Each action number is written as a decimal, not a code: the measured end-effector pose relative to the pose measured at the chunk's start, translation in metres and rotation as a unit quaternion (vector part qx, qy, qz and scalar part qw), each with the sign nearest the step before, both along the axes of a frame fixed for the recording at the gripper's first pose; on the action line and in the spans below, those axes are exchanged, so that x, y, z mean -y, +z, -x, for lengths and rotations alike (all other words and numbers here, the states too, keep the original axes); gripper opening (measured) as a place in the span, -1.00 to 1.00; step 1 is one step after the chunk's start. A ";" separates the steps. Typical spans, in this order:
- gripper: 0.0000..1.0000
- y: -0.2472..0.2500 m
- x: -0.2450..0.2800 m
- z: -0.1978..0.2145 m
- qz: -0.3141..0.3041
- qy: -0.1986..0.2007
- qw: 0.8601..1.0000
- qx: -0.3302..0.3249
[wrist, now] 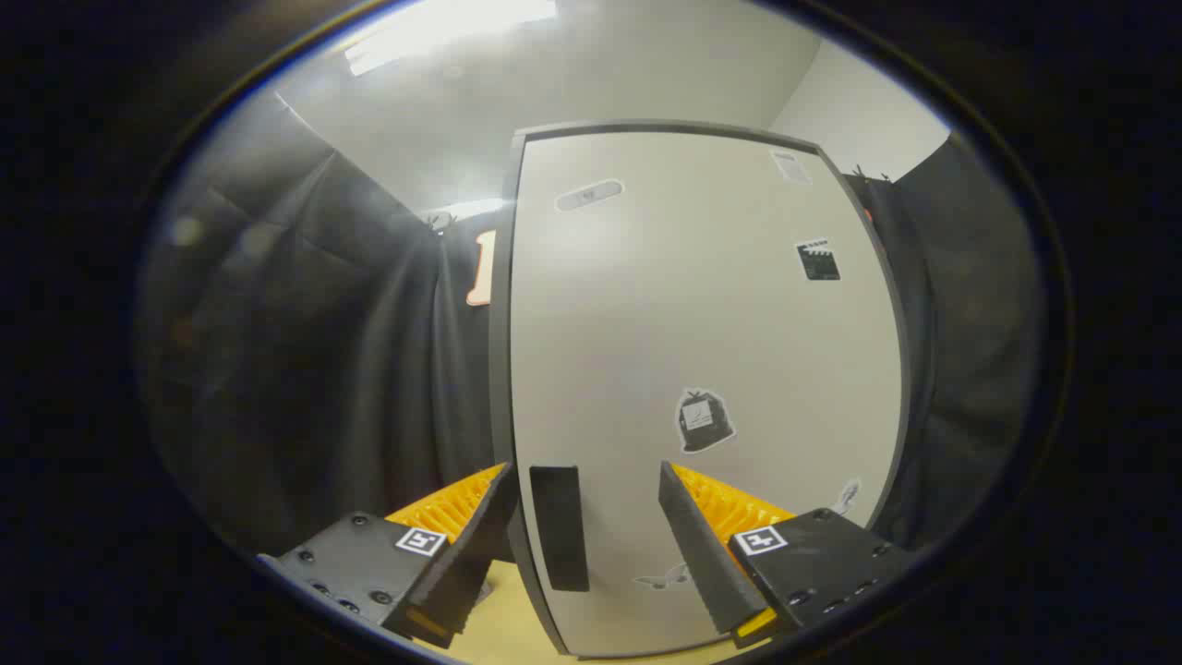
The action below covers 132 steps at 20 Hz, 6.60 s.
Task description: Open the shoe cabinet door, grab the shoes and put them into the shoe cabinet, then close the shoe cabinet door.
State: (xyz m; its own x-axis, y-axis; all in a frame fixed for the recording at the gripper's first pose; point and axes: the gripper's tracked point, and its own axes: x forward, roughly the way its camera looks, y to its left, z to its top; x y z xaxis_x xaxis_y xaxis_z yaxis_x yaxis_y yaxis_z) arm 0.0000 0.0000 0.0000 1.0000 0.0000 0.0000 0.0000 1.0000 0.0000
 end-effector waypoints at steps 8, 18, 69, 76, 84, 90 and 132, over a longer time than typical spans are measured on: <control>0.92 -0.031 -0.007 -0.025 -0.001 0.000 1.000 -0.025; -0.10 -0.057 -0.022 -0.034 0.011 0.019 0.999 -0.038; -0.71 -0.024 0.062 0.058 0.033 -0.092 0.995 -0.002; -0.73 -0.022 0.081 0.071 0.013 -0.084 0.996 -0.007; -0.84 -0.019 0.110 0.077 -0.019 -0.085 0.996 -0.005; -0.87 -0.023 0.131 0.086 -0.044 -0.106 0.993 -0.009; -0.38 -0.257 0.012 0.180 -0.095 -0.039 0.879 -0.465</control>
